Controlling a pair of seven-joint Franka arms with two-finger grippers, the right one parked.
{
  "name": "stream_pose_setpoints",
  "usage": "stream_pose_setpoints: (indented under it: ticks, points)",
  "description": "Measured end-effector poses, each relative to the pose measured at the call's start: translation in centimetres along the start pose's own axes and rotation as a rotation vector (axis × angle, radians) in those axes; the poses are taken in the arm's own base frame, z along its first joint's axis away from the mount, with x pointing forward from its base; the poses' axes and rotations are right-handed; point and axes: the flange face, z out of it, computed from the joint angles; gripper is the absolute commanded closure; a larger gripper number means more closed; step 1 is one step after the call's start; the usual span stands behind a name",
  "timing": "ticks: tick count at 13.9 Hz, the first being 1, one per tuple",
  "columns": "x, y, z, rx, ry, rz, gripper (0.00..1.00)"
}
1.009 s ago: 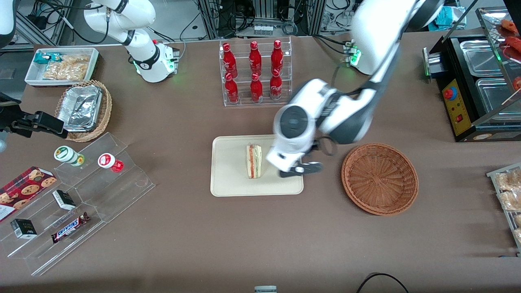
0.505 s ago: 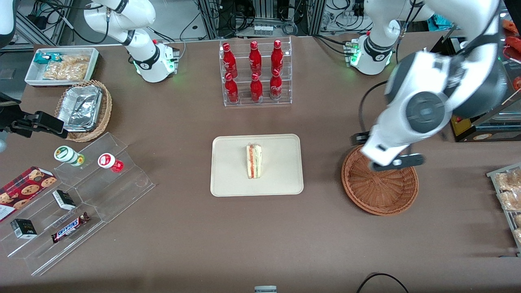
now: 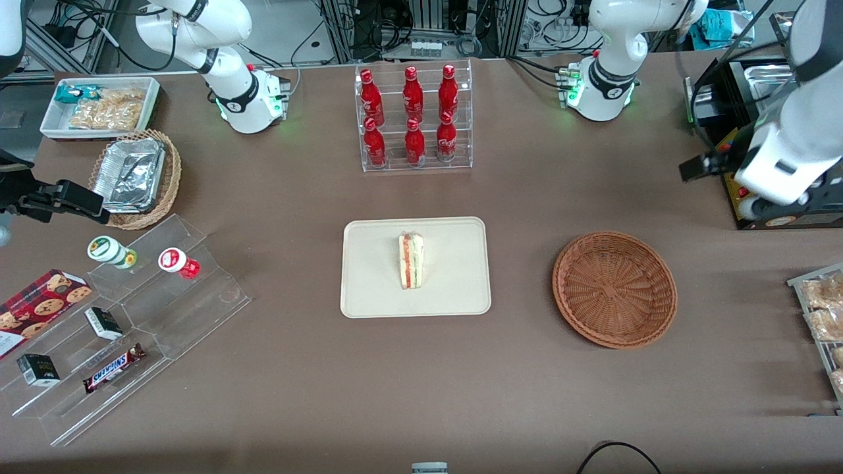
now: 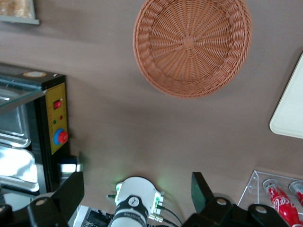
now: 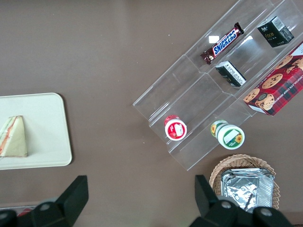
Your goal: Place sandwich from basket to tray
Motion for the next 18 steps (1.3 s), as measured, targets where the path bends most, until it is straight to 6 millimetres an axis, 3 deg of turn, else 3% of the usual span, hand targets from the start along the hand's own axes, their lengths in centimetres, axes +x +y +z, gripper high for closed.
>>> stream_pose_setpoints:
  ticks: [4, 18]
  points:
    - [-2.1, -0.4, -1.7, 0.000, 0.028, -0.002, 0.00]
    - [-2.5, -1.6, -2.1, -0.005, 0.032, -0.024, 0.00]
